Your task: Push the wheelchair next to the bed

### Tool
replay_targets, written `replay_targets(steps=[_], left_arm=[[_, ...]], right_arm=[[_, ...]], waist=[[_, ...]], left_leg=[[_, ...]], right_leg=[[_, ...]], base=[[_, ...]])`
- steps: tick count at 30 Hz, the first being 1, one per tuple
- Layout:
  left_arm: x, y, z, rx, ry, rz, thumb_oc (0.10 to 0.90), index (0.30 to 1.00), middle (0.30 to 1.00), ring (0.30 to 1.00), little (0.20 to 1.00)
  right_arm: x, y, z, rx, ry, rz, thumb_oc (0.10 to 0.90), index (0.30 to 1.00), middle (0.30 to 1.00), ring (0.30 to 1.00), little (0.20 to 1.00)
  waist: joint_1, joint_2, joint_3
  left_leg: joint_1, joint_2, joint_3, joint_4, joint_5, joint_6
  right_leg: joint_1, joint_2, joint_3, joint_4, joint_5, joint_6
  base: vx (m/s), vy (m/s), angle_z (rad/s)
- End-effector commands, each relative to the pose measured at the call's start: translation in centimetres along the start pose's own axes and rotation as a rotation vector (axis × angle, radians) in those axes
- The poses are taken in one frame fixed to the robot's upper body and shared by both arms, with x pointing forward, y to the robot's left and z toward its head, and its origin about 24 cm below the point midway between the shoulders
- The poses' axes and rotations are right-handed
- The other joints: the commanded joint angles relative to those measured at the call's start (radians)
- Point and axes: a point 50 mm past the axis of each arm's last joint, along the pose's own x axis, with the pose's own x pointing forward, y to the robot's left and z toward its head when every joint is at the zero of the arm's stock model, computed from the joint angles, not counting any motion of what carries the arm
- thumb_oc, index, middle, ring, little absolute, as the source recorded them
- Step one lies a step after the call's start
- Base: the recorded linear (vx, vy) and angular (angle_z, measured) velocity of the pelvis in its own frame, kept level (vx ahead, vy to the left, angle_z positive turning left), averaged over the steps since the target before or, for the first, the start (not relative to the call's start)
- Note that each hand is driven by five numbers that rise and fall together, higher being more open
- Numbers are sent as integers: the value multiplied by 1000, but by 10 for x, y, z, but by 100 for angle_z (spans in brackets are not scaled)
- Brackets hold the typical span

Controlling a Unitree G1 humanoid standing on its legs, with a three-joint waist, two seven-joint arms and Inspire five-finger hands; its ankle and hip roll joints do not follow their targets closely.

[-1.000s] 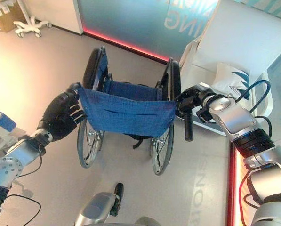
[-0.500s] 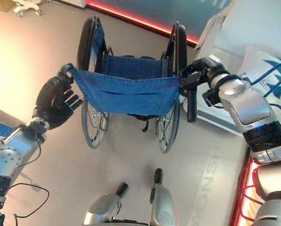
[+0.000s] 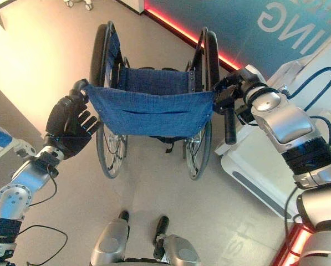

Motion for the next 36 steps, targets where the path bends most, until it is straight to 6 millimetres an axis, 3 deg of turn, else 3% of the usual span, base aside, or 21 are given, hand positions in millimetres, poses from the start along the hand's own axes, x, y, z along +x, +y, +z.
replay_targets(steps=[1,6,9,11,13,15,19,27,30,31,33,35,36], left_arm=[[-21,-81,77,75,-414,-467,400,300,300,300,300],[-20,-80,74,64,-400,-456,400,300,300,300,300],[-19,-78,74,67,-398,-467,400,300,300,300,300],[-14,-83,70,46,-386,-484,400,300,300,300,300],[-11,-85,67,37,-378,-494,400,300,300,300,300],[-6,-88,65,31,-368,-500,400,300,300,300,300],[-4,-89,71,32,-375,-487,400,300,300,300,300],[-6,-92,83,72,-373,-504,400,300,300,300,300],[-2,-94,83,81,-354,-509,400,300,300,300,300],[-2,-94,83,82,-353,-510,400,300,300,300,300],[0,-96,83,73,-345,-511,400,300,300,300,300],[1,-98,85,69,-344,-515,400,300,300,300,300],[1,-98,87,68,-345,-519,400,300,300,300,300]], right_arm=[[-10,63,59,31,-310,267,400,300,300,300,300],[-12,66,61,30,-313,267,400,300,300,300,300],[-12,66,61,26,-314,257,400,300,300,300,300],[-9,67,59,9,-297,234,400,300,300,300,300],[-7,64,54,8,-283,214,400,300,300,300,300],[-3,59,48,22,-272,203,400,300,300,300,300],[0,59,52,10,-277,228,400,300,300,300,300],[1,53,62,40,-299,222,400,300,300,300,300],[2,55,61,56,-297,217,400,300,300,300,300],[2,55,61,57,-297,216,400,300,300,300,300],[2,55,57,56,-293,210,400,300,300,300,300],[2,51,50,51,-288,197,400,300,300,300,300],[1,49,48,49,-289,193,400,300,300,300,300]], waist=[[96,-33,-315],[100,-39,-303],[105,-16,-304],[101,18,-301],[102,32,-299],[99,32,-306],[122,25,-327],[161,-3,-341],[161,-22,-337],[161,-22,-337],[153,-30,-336],[136,-37,-338],[131,-37,-340]], left_leg=[[0,42,4,246,-90,-16],[-41,58,68,368,-80,-23],[3,9,105,214,-139,-11],[15,-3,230,58,-109,-20],[-11,-26,299,20,-98,-26],[-27,-17,370,33,-113,-11],[-27,-71,352,12,-171,31],[-12,-125,301,-44,-176,72],[6,-154,300,-65,-188,108],[7,-156,300,-66,-188,109],[8,-164,302,-86,-166,131],[12,-183,265,-91,-164,140],[10,-186,253,-87,-165,138]], right_leg=[[-73,-29,-21,97,-70,65],[-37,-26,-70,94,-78,42],[-22,-31,-117,101,-87,58],[14,-18,-177,99,-104,58],[54,-9,-193,99,-135,58],[76,-8,-223,110,-160,52],[89,-18,-228,145,-169,76],[107,-46,-244,257,-148,122],[84,-66,-233,390,-55,195],[83,-68,-232,393,-55,198],[59,-56,-203,453,42,235],[38,-46,-128,490,91,262],[37,-47,-113,477,83,257]], base=[[119,-112,11],[112,-98,35],[121,59,21],[168,107,24],[182,73,27],[131,35,21],[179,92,25],[184,105,24],[133,146,44],[77,103,24],[26,85,38],[84,62,76],[118,35,78]])
